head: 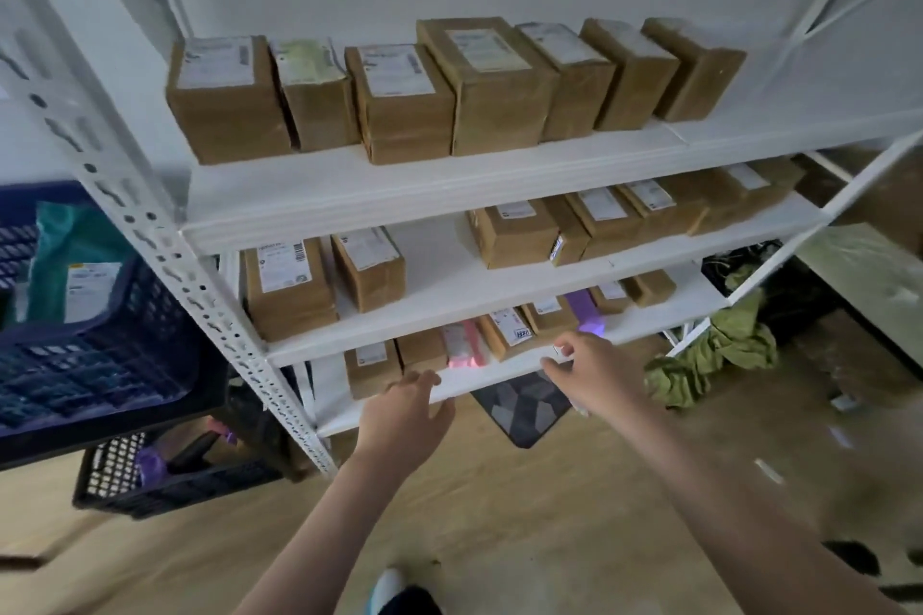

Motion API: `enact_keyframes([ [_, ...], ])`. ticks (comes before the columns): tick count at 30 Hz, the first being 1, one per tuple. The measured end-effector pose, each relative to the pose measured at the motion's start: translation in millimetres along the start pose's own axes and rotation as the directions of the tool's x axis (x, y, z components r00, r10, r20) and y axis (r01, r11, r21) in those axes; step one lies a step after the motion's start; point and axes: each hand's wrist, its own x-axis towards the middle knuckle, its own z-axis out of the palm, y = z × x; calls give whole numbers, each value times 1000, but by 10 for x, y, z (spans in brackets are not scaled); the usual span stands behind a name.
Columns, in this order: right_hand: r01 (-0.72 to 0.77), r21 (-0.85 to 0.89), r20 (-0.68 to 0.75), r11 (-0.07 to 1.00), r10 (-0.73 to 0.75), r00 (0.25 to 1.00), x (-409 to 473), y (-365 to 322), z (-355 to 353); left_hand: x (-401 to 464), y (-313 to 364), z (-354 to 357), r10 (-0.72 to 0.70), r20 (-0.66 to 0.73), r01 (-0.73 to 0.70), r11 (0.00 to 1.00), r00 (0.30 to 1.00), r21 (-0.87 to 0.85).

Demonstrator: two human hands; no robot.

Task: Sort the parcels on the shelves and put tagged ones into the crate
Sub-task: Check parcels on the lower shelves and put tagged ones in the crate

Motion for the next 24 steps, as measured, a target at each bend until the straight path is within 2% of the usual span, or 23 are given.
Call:
enact_keyframes([
  [4, -39, 31, 41, 999, 38, 998, 723, 200, -24, 596, 72, 59, -74, 28, 73, 997, 997, 33],
  [8, -98, 67, 62, 993, 94, 994, 1562, 404, 43, 1387, 186, 87, -30, 8, 30, 999, 1000, 15],
  [11, -105, 118, 107, 987, 93, 990, 2067, 449, 117, 1963, 262, 101, -61, 30, 62, 998, 998, -23],
  [16, -118, 129, 97, 985, 106, 990, 2707, 548, 201, 2744, 296, 221, -104, 89, 104, 995, 991, 5],
  [20, -96, 142, 86, 985, 84, 993, 2990, 585, 244, 3092, 394, 277, -190, 145, 184, 981, 971, 56],
  [22, -61, 183, 77, 981, 47, 996, 3081, 590, 251, 3216, 490, 294, -234, 171, 236, 972, 957, 9],
  [24, -4, 211, 84, 978, -14, 996, 3120, 599, 238, 3251, 588, 336, -261, 175, 284, 951, 949, -122],
])
